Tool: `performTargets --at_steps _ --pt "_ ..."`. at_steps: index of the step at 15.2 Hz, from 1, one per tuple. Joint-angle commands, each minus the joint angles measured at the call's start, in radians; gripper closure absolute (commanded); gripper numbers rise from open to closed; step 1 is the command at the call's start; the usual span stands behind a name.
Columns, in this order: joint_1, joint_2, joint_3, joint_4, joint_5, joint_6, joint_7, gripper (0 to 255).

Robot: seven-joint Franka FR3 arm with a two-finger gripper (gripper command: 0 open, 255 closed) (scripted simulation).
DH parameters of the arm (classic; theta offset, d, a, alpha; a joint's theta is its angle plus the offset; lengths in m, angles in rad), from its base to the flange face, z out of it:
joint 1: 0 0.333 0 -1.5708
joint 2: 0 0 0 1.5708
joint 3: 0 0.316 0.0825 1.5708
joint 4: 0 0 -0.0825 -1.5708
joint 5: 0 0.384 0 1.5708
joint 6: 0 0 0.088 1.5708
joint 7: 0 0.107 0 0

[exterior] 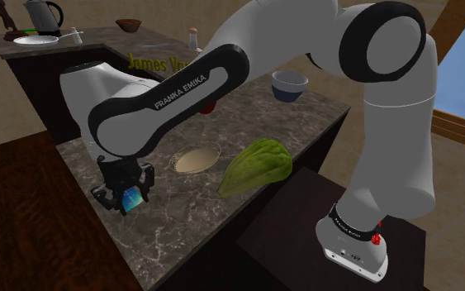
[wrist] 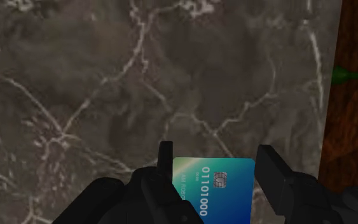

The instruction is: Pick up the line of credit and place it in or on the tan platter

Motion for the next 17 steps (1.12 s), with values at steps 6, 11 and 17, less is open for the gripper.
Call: performTargets --at_steps 6,11,17 --pt "-0.006 -0.04 0.009 0.038 0.016 -0.076 -0.004 255" --pt "-0.009 -0.063 0.013 0.075 0.025 -0.134 -0.005 255" --pt "-0.01 -0.084 0.018 0.128 0.034 -0.206 -0.004 255"
